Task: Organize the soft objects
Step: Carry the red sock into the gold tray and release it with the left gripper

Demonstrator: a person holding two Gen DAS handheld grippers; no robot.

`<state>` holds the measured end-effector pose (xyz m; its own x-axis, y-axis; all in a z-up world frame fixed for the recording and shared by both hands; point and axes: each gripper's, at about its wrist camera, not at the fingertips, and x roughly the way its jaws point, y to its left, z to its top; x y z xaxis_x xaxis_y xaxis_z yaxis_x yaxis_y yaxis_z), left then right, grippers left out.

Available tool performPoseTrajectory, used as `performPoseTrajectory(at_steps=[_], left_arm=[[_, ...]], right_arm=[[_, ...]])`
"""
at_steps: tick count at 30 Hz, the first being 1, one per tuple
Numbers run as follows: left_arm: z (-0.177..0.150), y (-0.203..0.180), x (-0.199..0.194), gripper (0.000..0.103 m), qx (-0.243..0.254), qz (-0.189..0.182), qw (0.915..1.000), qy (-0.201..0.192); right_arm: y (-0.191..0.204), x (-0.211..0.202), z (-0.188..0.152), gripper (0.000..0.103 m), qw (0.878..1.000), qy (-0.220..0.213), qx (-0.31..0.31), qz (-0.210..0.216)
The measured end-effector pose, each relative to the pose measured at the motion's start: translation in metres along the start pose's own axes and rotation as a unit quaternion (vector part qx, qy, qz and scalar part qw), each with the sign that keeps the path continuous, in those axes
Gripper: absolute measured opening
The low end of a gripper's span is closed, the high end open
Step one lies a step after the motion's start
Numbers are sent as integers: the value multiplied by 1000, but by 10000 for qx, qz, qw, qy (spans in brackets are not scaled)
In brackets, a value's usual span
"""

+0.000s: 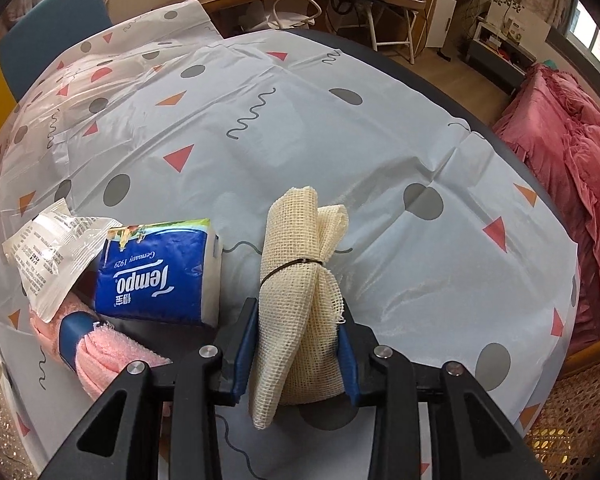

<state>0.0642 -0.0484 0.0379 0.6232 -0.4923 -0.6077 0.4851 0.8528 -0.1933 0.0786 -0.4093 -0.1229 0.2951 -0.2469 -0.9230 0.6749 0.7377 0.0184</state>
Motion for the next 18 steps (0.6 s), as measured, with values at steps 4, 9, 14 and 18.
performPoseTrajectory(at_steps=[4, 9, 14, 18], left_arm=[[-2, 75, -30, 15, -705, 482, 9962, -172], [-35, 184, -63, 15, -1969, 1159, 9735, -125], [-86, 284, -84, 15, -3528, 1559, 9226, 32], [-111, 325, -86, 15, -4356, 1496, 8876, 95]], right_arm=[[1, 0, 0, 36, 10000, -24, -54, -30], [8, -1, -2, 36, 9996, -66, -238, -156], [13, -2, -3, 36, 9991, -89, -375, -200], [16, -3, -6, 36, 9984, -108, -499, -239]])
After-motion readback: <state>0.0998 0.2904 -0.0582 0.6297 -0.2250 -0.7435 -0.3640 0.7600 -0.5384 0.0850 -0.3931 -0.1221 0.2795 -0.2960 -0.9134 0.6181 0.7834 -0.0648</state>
